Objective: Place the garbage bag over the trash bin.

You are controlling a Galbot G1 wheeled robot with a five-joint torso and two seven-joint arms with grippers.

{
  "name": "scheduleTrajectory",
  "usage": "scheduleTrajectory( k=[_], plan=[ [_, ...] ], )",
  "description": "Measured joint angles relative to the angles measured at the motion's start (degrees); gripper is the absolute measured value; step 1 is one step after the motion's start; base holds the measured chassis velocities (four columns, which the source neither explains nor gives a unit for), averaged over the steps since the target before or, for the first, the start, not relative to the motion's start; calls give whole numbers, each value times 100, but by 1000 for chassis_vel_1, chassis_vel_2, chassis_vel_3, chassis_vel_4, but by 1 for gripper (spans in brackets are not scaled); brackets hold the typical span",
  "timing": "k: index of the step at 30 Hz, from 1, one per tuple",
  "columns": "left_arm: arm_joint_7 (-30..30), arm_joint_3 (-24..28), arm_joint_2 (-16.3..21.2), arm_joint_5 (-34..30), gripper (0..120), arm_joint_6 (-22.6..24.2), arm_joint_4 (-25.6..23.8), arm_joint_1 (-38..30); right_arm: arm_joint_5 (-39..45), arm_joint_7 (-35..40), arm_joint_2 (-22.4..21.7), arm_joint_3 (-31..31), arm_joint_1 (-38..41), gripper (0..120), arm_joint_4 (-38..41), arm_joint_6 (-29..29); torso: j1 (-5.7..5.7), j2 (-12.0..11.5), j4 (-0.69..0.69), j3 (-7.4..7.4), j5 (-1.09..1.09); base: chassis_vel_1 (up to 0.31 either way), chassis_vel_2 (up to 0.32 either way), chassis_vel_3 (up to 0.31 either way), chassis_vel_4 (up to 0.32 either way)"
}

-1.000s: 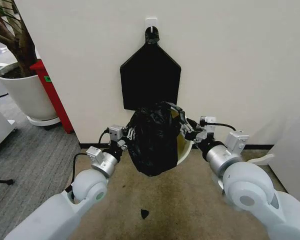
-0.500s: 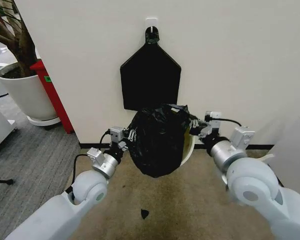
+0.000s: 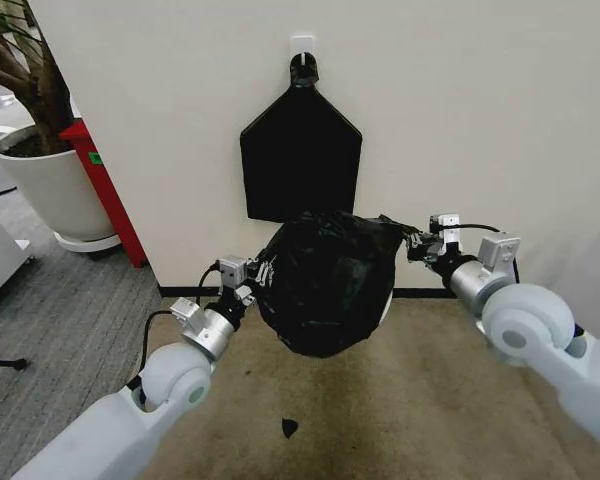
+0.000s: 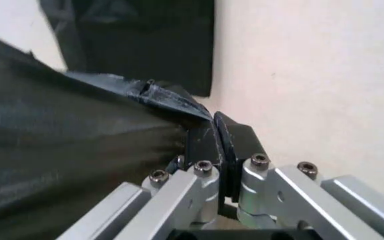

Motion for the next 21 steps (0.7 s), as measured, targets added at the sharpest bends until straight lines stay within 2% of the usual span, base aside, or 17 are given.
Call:
scheduleTrajectory(
  k=[6, 10, 18, 21],
  plan=[
    [1, -64, -53, -147, 4, -11, -54, 92, -354, -1398, -117, -127, -11, 0, -621, 247, 0, 0, 0, 0, 0, 0, 0, 0, 0],
    [-23, -67, -82, -394, 4, -10, -107, 96, -888, -2569, -12, -261, -33, 0, -1261, 787, 0, 0, -1, 0, 1, 0, 0, 0, 0],
    [-115, -67, -70, -792, 4, 45, -235, 116, -1316, -3038, 280, -378, -62, 0, -1806, 1312, 0, 0, 0, 0, -1, 0, 0, 0, 0],
    [-331, -73, -68, -1276, 4, 143, -328, 114, -1502, -3051, 419, -394, -143, 0, -1961, 1548, 0, 0, 0, 0, 0, 0, 0, 0, 0]
  ],
)
